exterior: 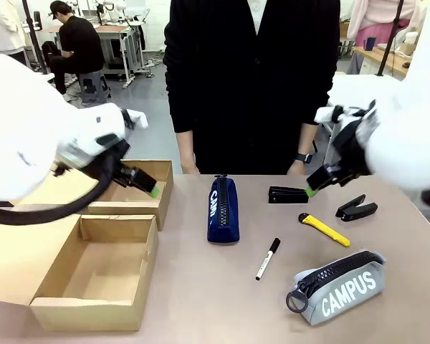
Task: Place items inside the box.
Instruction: Pick up a Pencil pouch or Stapler and place it inside the Mailer Box closest to the robot.
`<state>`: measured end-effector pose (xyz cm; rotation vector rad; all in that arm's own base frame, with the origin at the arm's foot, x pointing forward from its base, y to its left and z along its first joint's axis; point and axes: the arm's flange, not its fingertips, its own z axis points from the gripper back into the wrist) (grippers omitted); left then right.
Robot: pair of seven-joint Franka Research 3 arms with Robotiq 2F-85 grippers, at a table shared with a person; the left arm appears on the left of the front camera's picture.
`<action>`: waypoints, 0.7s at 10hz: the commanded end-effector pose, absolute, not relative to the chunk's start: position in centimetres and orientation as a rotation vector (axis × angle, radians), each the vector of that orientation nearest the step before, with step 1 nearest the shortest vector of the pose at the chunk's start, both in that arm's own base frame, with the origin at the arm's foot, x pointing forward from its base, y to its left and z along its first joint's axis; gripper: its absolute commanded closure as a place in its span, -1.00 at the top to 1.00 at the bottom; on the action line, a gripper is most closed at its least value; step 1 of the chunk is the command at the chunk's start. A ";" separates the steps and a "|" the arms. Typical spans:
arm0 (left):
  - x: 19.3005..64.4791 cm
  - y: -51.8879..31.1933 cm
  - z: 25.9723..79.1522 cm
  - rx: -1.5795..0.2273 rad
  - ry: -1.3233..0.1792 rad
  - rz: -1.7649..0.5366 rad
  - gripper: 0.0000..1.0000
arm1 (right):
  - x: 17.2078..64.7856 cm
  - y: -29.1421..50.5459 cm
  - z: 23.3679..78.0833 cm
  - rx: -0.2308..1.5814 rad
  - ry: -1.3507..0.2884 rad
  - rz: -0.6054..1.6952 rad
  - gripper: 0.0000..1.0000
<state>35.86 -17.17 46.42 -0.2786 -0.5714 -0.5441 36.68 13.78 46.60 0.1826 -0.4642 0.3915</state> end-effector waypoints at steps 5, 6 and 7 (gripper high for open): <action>30.0 4.2 51.4 -1.050 -0.470 -0.196 1.00 | 25.5 -5.7 52.6 0.979 -0.573 -0.073 1.00; 29.4 8.5 50.0 -1.212 -0.522 -0.065 1.00 | 25.0 -9.6 51.8 1.071 -0.593 -0.171 1.00; 28.4 10.8 48.2 -1.337 -0.595 0.092 1.00 | 24.9 -12.7 50.8 1.116 -0.605 -0.278 1.00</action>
